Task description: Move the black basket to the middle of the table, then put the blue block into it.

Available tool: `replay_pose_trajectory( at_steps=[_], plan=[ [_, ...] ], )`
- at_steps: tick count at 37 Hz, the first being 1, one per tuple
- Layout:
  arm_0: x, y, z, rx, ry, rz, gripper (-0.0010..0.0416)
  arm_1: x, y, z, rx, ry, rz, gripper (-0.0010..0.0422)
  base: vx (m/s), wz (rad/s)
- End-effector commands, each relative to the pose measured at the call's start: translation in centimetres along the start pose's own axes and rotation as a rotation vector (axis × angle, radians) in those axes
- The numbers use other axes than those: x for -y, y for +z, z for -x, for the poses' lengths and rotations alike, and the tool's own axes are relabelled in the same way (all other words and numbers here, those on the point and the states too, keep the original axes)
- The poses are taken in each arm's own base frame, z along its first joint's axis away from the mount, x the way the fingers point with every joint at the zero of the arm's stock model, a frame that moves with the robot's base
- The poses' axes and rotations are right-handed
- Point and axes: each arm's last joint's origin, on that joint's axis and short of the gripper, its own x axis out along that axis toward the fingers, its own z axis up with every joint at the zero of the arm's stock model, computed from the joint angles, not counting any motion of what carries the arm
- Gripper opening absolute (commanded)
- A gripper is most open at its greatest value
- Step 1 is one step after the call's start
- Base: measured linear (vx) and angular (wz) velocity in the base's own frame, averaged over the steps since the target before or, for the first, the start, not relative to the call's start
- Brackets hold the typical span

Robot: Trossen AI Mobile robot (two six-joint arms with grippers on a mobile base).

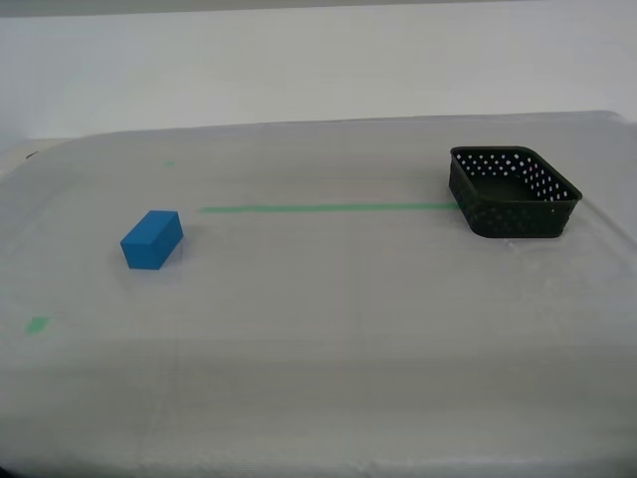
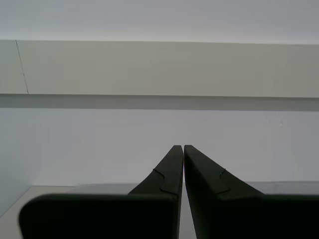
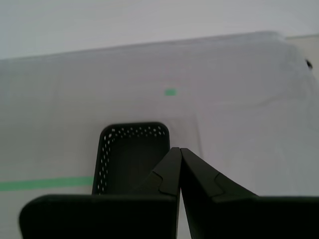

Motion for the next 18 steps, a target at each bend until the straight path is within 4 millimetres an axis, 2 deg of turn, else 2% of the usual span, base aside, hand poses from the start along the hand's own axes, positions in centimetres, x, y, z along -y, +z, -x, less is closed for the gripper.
replay_pose_trajectory(
  at_steps=[1, 18],
  plan=[
    [0.0, 0.3, -0.5, -0.072, -0.003, 0.008, 0.0000, 0.0, 0.1, 0.0, 0.005, 0.000, -0.002, 0.0000, 0.000, 0.000],
    [-0.5, 2.1, -3.6, -0.348, 0.062, 0.038, 0.0000, 0.0, 0.1, 0.0, 0.006, 0.001, -0.002, 0.0000, 0.000, 0.000]
  ],
)
